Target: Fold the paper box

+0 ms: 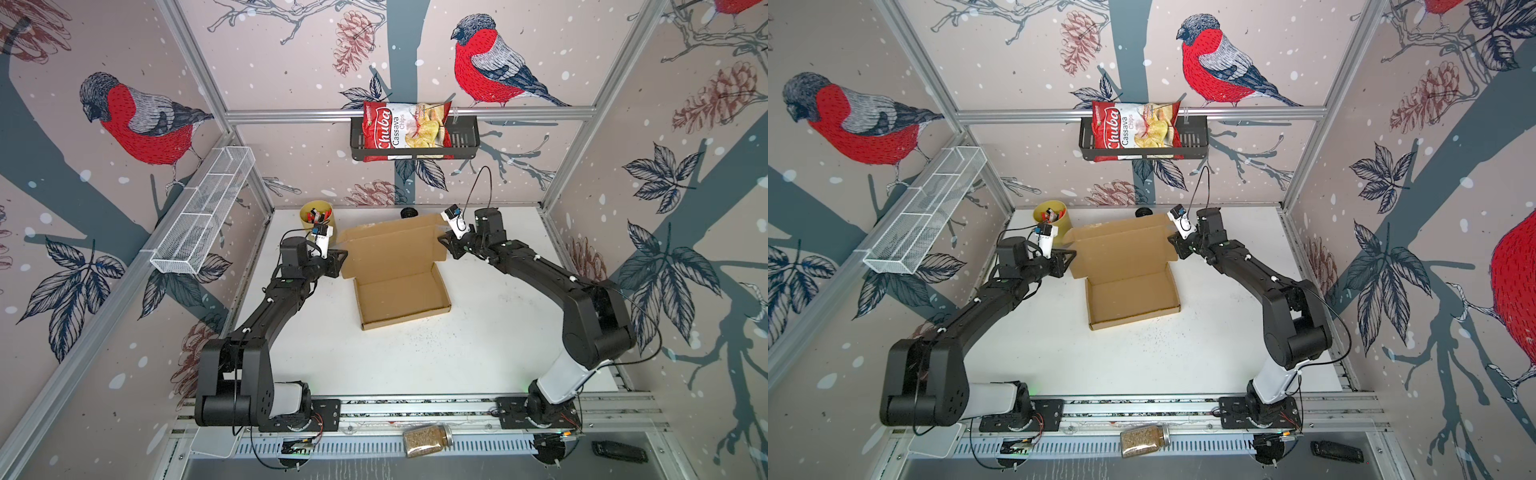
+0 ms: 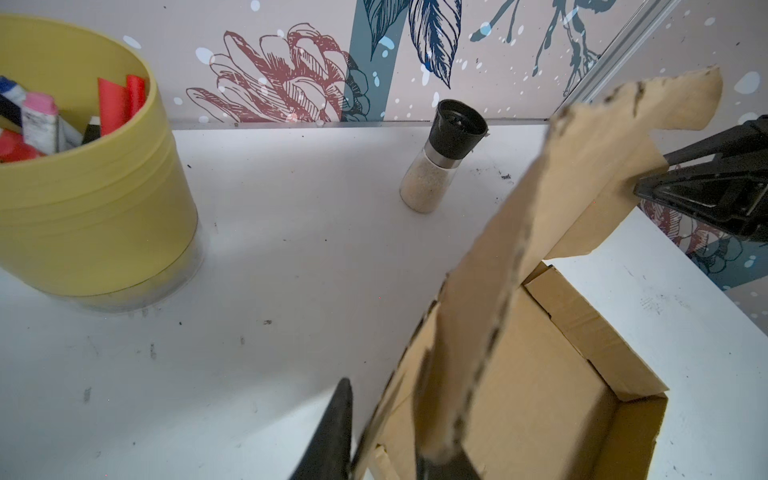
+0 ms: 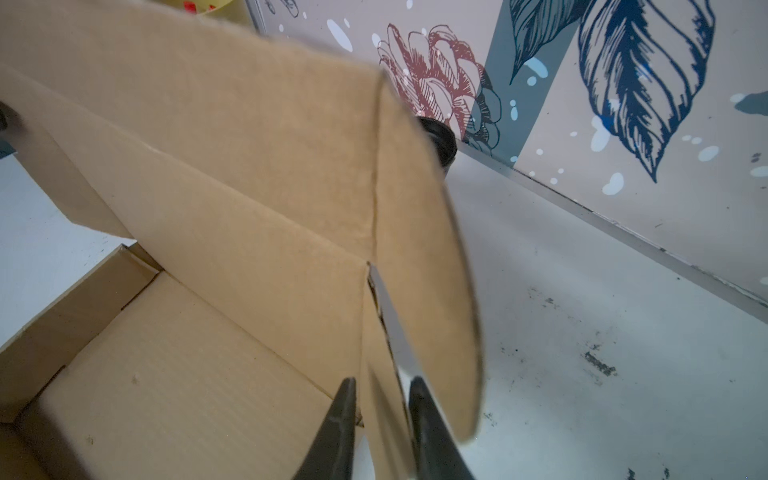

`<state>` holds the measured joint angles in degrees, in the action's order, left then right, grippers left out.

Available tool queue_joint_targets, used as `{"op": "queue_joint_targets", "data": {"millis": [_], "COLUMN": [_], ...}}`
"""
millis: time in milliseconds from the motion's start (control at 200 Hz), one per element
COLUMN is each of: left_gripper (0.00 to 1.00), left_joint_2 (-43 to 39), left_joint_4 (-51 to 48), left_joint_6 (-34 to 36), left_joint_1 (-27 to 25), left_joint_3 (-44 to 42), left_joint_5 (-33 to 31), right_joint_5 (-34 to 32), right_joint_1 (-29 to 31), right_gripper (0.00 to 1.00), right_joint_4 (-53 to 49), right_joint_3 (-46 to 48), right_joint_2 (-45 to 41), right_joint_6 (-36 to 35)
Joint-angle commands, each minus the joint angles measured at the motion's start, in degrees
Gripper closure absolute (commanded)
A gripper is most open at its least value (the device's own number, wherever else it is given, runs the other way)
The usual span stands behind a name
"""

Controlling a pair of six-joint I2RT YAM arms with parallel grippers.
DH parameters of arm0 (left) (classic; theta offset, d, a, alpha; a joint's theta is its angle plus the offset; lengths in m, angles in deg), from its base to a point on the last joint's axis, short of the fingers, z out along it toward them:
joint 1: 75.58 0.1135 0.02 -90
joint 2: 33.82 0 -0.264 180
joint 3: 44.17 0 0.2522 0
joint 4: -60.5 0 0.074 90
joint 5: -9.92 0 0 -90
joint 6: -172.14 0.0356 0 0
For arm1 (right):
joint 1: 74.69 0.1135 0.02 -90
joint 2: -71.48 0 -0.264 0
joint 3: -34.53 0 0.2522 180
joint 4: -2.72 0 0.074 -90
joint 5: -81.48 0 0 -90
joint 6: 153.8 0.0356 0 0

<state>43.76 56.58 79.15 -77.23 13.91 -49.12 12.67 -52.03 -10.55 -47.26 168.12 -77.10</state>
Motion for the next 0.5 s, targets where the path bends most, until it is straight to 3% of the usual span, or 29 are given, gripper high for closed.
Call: {"op": "queue_joint_targets", "data": {"millis": [0, 495], "left_gripper": [0.76, 0.79], "left_joint_2": [0.12, -0.15], "left_joint_4": [3.64, 9.05], "left_joint_6": [-1.24, -4.90], "left_joint_1": [-1.32, -5.36], "left_joint_3": [-0.45, -2.79], "left_joint_5": [-0.83, -5.44], "right_joint_5": [-1.83, -12.09], "right_joint_1": [0.60, 3.43], "right_gripper": [0.79, 0.84], "right_joint_4": [3.88, 11.79], "right_joint_3": [1.78, 11.78], "right_joint_2": [-1.28, -7.57], "right_joint_6": [2.91, 8.77]}}
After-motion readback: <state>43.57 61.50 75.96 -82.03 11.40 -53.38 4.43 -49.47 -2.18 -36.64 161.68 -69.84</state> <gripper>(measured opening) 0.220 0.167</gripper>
